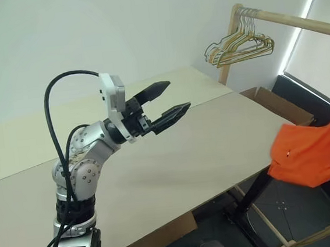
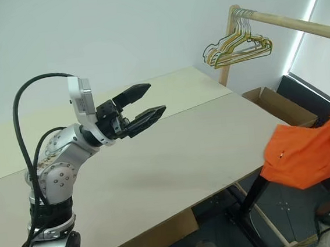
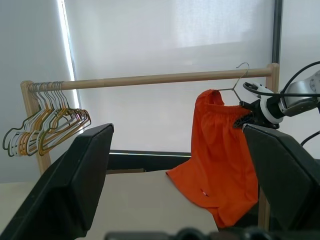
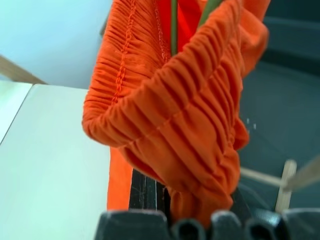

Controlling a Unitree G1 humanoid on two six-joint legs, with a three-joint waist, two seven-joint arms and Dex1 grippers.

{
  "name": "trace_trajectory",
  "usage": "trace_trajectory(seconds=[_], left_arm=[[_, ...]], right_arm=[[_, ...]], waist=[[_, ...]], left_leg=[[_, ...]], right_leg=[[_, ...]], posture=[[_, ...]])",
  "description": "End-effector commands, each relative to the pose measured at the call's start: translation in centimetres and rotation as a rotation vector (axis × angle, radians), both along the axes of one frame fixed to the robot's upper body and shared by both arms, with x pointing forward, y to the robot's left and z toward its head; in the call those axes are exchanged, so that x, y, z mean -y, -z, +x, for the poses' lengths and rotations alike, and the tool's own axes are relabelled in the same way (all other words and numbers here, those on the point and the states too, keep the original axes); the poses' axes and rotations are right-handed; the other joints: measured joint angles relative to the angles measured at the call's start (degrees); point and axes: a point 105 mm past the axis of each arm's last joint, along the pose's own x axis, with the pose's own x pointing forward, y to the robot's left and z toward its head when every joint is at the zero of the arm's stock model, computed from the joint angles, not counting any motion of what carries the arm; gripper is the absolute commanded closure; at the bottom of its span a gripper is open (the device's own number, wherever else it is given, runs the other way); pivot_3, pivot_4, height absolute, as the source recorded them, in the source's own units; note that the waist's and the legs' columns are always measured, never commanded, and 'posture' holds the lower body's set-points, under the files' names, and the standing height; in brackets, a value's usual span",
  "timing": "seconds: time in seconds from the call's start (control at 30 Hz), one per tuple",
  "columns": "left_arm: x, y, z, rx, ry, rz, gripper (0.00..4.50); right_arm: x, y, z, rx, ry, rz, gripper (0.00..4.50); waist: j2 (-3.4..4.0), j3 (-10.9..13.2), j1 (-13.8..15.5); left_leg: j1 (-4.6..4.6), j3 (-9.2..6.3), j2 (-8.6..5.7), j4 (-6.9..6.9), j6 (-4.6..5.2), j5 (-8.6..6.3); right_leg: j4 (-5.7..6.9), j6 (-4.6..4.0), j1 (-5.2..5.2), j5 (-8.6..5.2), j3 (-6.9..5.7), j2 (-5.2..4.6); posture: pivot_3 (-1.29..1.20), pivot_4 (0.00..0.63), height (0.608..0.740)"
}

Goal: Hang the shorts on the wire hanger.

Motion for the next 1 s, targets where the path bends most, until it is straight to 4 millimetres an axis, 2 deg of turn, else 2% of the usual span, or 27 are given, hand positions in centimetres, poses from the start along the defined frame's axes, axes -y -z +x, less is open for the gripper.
trace_trajectory(seconds=[0.03, 0.2, 0.23, 0.27, 0.47, 0.6, 0.63, 0.67, 0.8, 0.87, 0.93, 1.0], left_arm=[[-0.2, -1.0, -0.6, 0.047, -0.005, -0.009, 0.01], [-0.4, -0.9, -0.7, 0.043, -0.018, -0.002, 0.01], [-0.5, -0.9, -0.7, 0.043, -0.02, -0.002, 0.0], [-0.5, -0.9, -0.8, 0.042, -0.023, -0.001, 0.0], [-0.8, -1.0, -0.9, 0.042, -0.037, 0.005, 0.0], [-0.9, -1.1, -0.9, 0.043, -0.045, 0.008, 0.0], [-0.9, -1.1, -0.9, 0.043, -0.048, 0.01, 0.0], [-1.0, -1.1, -0.9, 0.043, -0.05, 0.012, 0.0], [-1.2, -1.1, -0.8, 0.043, -0.067, 0.016, 0.0], [-1.4, -1.1, -0.7, 0.043, -0.077, 0.014, 0.0], [-1.6, -1.0, -0.7, 0.044, -0.097, 0.015, 0.0], [-1.9, -0.8, -0.7, 0.051, -0.121, 0.018, 0.0]], right_arm=[[0.3, 0.2, 0.1, -0.019, 0.026, 0.045, 4.5], [0.0, 1.3, 0.2, -0.064, 0.031, 0.05, 4.5], [0.0, 1.2, 0.2, -0.069, 0.034, 0.041, 3.91], [0.0, 1.1, 0.2, -0.079, 0.039, 0.022, 3.7], [1.0, -1.0, -0.9, -0.147, 0.153, -0.216, 1.55], [1.7, -4.6, -1.5, -0.133, 0.319, -0.484, 0.21], [1.6, -5.9, -1.5, -0.12, 0.355, -0.57, 0.01], [1.4, -6.9, -1.5, -0.103, 0.381, -0.638, 0.01], [-0.7, -11.5, -1.6, 0.004, 0.521, -0.948, 0.01], [-2.6, -13.2, -1.6, 0.055, 0.593, -1.099, 0.01], [-6.6, -15.0, -0.2, 0.189, 0.56, -1.266, 0.01], [-10.8, -15.7, 1.7, 0.34, 0.442, -1.391, 0.01]], waist=[[0.0, 0.0, 0.0], [-0.01, 0.0, 0.2], [-0.04, 0.0, 0.4], [-0.04, 0.0, 0.4], [0.15, 0.1, 1.3], [0.17, 0.1, 2.1], [0.18, 0.1, 2.1], [0.2, 0.1, 2.2], [0.2, 0.1, 2.3], [0.18, 0.1, 2.5], [0.16, 0.1, 2.5], [0.14, 0.1, 2.4]], left_leg=[[0.01, 0.0, 0.0, -0.05, 0.0, 0.0], [0.1, -0.03, 0.0, -0.24, 0.04, -0.02], [0.1, -0.03, -0.01, -0.24, 0.04, -0.02], [0.1, -0.03, -0.01, -0.24, 0.05, -0.03], [0.1, -0.03, -0.03, -0.29, 0.03, -0.02], [0.11, -0.02, -0.03, -0.31, -0.03, 0.01], [0.11, 0.0, -0.04, -0.31, -0.05, 0.02], [0.12, 0.0, -0.04, -0.31, -0.06, 0.03], [0.12, 0.02, -0.04, -0.35, -0.17, 0.09], [0.12, 0.02, -0.04, -0.39, -0.22, 0.12], [0.11, 0.04, -0.04, -0.41, -0.53, 0.29], [0.12, 0.14, -0.05, -0.46, -0.55, 0.3]], right_leg=[[-0.08, 0.01, 0.08, 0.01, 0.0, 0.0], [-0.38, 0.12, 0.35, 0.04, 0.04, 0.03], [-0.39, 0.14, 0.35, 0.04, 0.04, 0.02], [-0.4, 0.16, 0.36, 0.04, 0.04, 0.02], [-0.38, 0.25, 0.34, 0.01, 0.07, 0.0], [-0.37, 0.43, 0.31, -0.1, 0.07, 0.01], [-0.37, 0.46, 0.3, -0.12, 0.09, 0.01], [-0.37, 0.46, 0.3, -0.12, 0.1, 0.01], [-0.34, 0.48, 0.25, -0.14, 0.11, 0.02], [-0.34, 0.51, 0.23, -0.15, 0.11, 0.03], [-0.35, 0.51, 0.21, -0.15, 0.13, 0.02], [-0.32, 0.55, 0.12, -0.17, 0.27, 0.03]], posture=[[-0.24, 0.0, 0.74], [-0.22, 0.0, 0.74], [-0.22, 0.0, 0.74], [-0.22, 0.0, 0.74], [-0.2, 0.0, 0.74], [-0.19, 0.0, 0.74], [-0.18, 0.0, 0.74], [-0.18, 0.0, 0.74], [-0.16, 0.0, 0.74], [-0.15, 0.0, 0.74], [-0.13, 0.0, 0.74], [-0.11, 0.0, 0.74]])
